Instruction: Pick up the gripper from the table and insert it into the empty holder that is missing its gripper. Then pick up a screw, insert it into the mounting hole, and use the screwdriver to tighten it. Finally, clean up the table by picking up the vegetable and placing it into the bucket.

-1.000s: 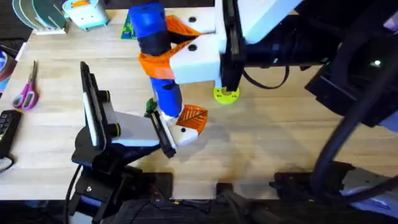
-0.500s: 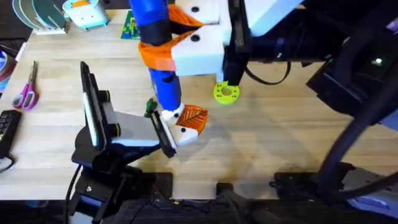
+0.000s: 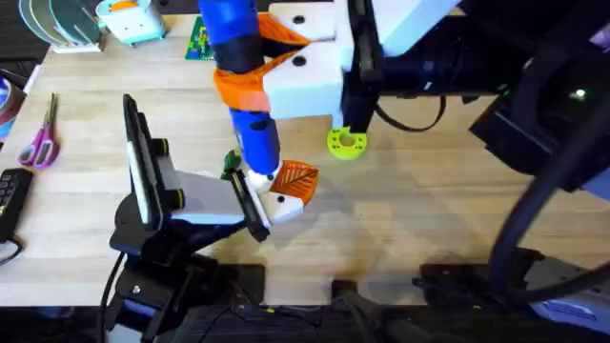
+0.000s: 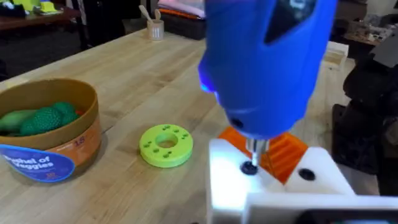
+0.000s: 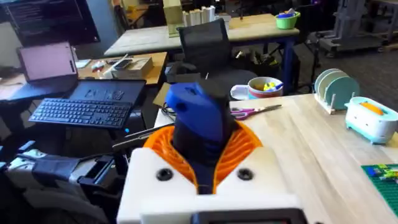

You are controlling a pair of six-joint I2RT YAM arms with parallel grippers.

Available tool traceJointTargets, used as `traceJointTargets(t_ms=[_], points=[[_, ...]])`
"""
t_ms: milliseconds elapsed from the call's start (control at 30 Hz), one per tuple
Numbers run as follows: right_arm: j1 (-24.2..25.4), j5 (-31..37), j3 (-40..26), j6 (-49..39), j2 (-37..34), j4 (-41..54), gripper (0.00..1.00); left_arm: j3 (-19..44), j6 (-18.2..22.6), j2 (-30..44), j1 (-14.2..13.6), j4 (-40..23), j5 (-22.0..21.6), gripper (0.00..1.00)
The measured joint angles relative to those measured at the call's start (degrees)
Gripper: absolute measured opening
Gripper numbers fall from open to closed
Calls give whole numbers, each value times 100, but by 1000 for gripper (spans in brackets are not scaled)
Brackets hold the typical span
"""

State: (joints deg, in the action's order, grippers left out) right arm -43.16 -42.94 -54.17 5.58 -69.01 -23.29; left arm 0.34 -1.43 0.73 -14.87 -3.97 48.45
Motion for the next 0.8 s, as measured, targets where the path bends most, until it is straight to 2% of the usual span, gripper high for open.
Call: traceJointTargets(t_ms=[800], points=[[50,1,0,22,-155,59,79,0,-2,0,0,-4,0,11]])
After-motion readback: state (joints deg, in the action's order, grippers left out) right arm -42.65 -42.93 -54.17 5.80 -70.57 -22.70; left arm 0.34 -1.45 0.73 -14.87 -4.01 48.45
